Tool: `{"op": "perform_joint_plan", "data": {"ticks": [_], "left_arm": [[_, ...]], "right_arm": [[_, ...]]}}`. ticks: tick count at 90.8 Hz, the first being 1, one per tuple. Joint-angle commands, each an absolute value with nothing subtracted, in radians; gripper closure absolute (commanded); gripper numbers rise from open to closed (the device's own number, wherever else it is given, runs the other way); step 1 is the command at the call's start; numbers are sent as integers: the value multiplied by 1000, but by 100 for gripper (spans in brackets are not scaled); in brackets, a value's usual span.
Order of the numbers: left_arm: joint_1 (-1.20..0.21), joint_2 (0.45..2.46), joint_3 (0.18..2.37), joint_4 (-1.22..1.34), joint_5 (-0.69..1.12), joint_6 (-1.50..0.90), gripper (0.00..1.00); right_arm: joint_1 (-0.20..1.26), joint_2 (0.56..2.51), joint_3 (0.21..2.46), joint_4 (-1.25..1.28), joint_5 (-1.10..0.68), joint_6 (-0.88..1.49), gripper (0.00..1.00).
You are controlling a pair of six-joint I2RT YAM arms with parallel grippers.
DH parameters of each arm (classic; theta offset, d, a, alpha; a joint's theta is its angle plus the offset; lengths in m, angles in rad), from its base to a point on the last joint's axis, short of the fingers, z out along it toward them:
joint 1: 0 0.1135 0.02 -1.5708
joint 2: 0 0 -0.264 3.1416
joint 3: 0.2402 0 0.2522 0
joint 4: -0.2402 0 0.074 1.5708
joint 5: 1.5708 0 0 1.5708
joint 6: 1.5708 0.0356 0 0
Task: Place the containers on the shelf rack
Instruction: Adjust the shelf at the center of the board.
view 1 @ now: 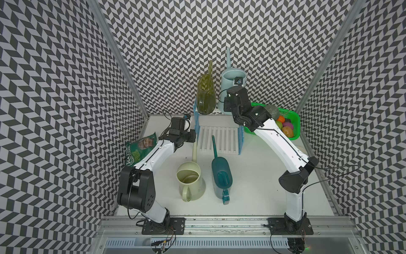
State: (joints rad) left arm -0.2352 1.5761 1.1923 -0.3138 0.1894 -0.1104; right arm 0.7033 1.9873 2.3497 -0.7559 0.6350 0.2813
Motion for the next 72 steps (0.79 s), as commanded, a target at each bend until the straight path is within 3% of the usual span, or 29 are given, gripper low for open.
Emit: {"op": "perform_joint_plan", "data": {"ticks": [1, 42, 72], "left_arm": [[-260, 1547, 1177, -347, 271, -101, 84], [-259, 1541, 1191, -345, 244, -88, 84], [-255, 1519, 1218, -339, 195, -62, 68]], "right_arm": [[701, 1993, 2389, -696, 623, 287, 60], [710, 1899, 2353, -668, 586, 277, 47], [712, 1792, 2266, -614, 547, 251, 33]]}}
